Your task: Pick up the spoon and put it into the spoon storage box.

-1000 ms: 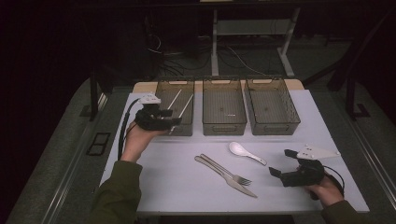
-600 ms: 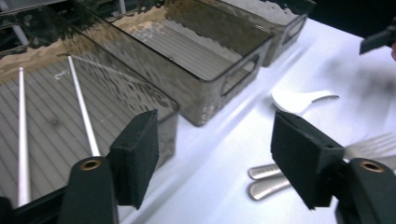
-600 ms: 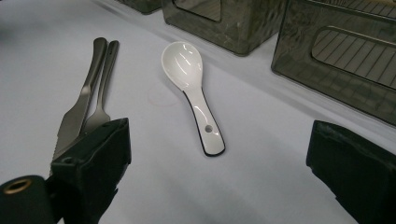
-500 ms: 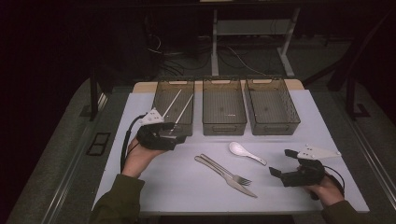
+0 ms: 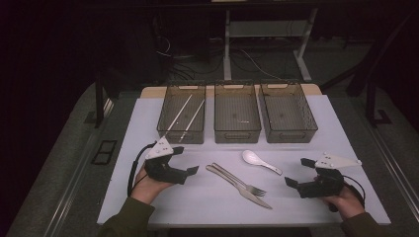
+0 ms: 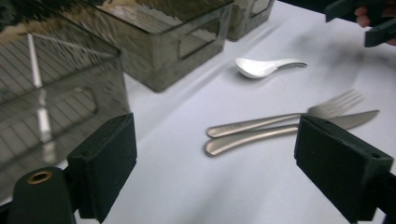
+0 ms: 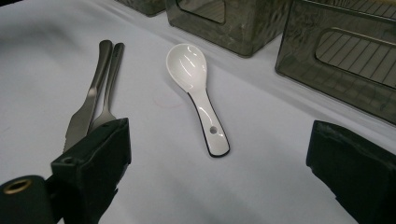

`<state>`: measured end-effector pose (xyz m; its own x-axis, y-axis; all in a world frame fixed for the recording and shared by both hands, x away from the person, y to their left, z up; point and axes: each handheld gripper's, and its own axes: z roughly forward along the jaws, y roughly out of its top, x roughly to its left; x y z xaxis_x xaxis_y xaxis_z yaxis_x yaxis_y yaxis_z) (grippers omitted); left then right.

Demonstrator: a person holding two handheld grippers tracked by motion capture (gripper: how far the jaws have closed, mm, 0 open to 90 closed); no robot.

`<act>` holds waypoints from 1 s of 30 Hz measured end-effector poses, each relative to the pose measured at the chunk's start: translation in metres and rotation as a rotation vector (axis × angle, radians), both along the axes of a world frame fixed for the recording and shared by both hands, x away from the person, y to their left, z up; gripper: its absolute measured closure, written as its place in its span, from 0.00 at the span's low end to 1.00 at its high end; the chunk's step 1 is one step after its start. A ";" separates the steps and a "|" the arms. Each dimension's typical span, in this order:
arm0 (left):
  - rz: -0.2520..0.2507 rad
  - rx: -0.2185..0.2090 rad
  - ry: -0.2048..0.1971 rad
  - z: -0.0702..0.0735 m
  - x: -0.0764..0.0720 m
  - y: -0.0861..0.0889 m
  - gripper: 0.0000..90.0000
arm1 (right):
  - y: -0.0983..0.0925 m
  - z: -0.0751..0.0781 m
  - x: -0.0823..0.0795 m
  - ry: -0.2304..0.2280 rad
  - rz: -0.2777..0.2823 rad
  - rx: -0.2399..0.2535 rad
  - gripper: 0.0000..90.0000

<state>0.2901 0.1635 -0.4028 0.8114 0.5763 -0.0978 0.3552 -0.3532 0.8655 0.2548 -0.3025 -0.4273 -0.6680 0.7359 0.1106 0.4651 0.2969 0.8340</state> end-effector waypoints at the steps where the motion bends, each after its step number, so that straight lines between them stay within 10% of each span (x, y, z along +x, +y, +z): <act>1: -0.005 0.007 0.003 -0.002 -0.002 0.000 0.11 | 0.000 0.000 0.000 0.002 0.002 -0.001 0.07; 30: -0.053 0.054 0.060 -0.026 -0.018 -0.003 0.00 | 0.008 0.017 0.027 0.056 0.088 -0.010 0.16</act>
